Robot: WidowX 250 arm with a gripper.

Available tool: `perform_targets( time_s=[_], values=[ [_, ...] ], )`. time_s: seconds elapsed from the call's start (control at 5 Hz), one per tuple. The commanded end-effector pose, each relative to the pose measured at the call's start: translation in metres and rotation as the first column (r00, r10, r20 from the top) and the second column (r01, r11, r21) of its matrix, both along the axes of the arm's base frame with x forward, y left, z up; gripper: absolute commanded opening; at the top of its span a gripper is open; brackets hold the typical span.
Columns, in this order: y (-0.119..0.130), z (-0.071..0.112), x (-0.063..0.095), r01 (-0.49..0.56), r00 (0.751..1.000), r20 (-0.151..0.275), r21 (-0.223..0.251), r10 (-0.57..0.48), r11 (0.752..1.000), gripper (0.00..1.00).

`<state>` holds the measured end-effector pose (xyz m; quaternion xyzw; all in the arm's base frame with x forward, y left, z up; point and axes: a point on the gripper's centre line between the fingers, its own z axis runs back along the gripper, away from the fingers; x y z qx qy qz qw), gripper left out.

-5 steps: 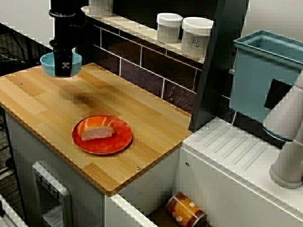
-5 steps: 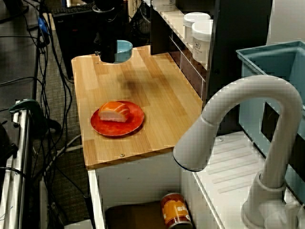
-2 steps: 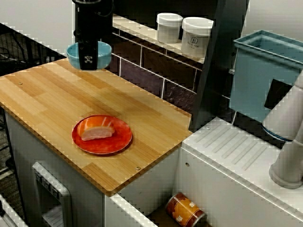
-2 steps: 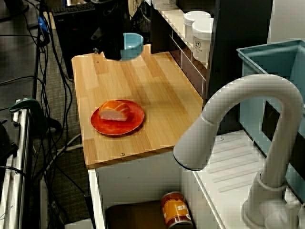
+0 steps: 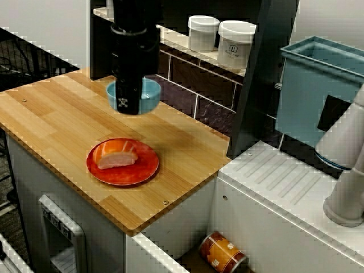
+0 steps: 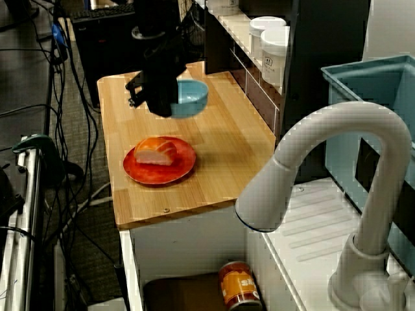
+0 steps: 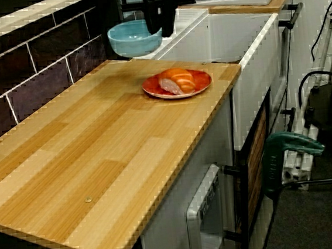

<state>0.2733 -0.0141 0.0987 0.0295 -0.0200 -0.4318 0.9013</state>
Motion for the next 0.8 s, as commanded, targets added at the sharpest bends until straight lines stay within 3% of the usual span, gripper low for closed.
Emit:
perform_targets(
  time_s=[0.0,0.4,0.6],
  values=[
    [-0.014,-0.003,0.003,0.119,0.993,0.021,-0.017,-0.118,0.993,0.00],
    [-0.026,-0.012,0.011,0.176,0.983,0.056,0.004,-0.176,0.984,0.00],
    [-0.031,-0.021,0.017,0.184,0.982,0.042,0.008,-0.185,0.983,0.00]
  ],
)
